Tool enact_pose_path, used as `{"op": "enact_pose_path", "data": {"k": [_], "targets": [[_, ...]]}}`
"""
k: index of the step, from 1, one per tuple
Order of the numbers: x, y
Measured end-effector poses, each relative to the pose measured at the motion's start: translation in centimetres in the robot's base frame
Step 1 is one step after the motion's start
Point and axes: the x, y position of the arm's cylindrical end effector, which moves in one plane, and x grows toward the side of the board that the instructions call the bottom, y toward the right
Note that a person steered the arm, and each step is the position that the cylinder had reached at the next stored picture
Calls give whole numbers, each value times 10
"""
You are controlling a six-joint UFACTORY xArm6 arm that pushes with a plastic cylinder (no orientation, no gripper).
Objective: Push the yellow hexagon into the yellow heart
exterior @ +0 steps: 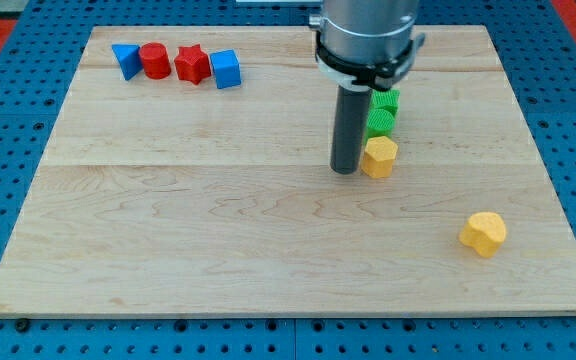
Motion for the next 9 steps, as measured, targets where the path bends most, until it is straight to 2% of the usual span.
{"op": "enact_pose_path", "data": {"k": [1,3,4,6,8,9], "targets": [[-8,7],[4,78],[-10,73],[-25,118],[19,162],[26,169]]}}
